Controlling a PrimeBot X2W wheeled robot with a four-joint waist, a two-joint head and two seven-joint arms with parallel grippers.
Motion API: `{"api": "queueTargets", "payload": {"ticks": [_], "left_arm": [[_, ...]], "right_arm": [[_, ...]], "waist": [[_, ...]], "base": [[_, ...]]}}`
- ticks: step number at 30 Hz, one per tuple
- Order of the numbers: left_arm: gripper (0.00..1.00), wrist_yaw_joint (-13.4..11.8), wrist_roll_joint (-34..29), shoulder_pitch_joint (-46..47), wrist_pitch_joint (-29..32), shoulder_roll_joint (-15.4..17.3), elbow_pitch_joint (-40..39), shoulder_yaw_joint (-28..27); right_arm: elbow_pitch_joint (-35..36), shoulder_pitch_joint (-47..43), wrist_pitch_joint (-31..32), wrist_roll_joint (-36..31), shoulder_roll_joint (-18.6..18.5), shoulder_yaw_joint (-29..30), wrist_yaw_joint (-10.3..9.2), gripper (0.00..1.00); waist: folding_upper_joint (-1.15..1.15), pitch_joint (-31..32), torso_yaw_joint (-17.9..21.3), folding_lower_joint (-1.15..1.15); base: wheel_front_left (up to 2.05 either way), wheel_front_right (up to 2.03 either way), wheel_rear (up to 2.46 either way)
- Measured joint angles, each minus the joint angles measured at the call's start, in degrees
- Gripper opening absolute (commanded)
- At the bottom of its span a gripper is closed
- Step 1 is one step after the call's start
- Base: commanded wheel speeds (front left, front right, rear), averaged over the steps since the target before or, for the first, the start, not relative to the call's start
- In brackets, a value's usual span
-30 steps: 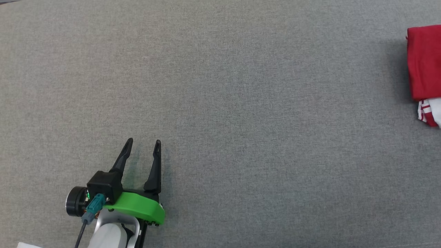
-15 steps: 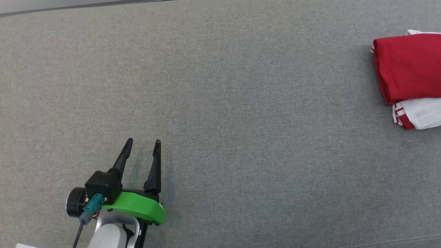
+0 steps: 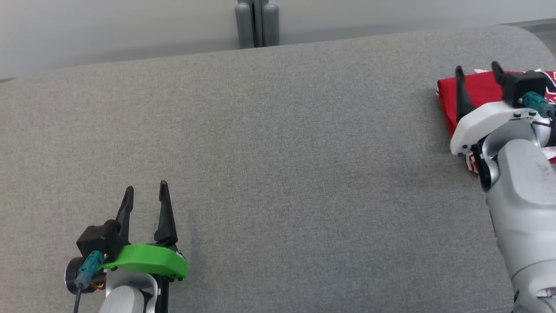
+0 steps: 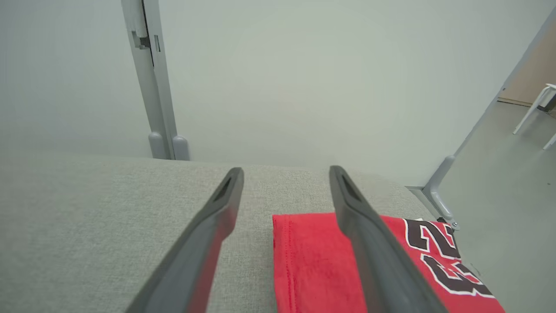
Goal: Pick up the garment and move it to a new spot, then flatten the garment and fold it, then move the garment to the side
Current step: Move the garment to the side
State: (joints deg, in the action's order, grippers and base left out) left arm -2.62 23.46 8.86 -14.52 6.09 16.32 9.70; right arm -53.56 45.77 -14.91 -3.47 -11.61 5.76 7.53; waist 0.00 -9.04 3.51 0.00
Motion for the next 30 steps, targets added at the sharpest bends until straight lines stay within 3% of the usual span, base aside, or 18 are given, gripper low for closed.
{"api": "queueTargets", "payload": {"ticks": [7,13,24,30], "left_arm": [[1.00,-1.19,-0.54,-2.32,-0.27,-0.44,3.31,-1.25],[1.00,-1.09,-1.47,-5.24,-0.49,-1.37,4.10,-1.82],[1.00,0.26,-3.45,-9.79,-0.53,-2.45,3.81,-2.05],[1.00,0.25,-3.70,-11.00,-0.52,-2.89,3.55,-1.60]], "right_arm": [[13.52,-14.95,-0.14,9.17,5.12,-4.17,0.00,1.00],[22.50,-25.91,-0.14,10.92,7.66,-5.39,0.00,1.00],[34.38,-40.08,-0.14,13.24,8.72,-6.65,0.00,1.00],[36.59,-44.22,-0.14,14.78,8.72,-7.68,0.00,1.00]], "waist": [[0.00,4.90,-0.63,0.00],[0.00,8.42,-1.82,0.00],[0.00,12.33,-4.74,0.00],[0.00,13.50,-5.50,0.00]], "base": [[0.00,0.00,0.00],[0.00,0.00,0.00],[0.00,0.00,0.00],[0.00,0.00,0.00]]}}
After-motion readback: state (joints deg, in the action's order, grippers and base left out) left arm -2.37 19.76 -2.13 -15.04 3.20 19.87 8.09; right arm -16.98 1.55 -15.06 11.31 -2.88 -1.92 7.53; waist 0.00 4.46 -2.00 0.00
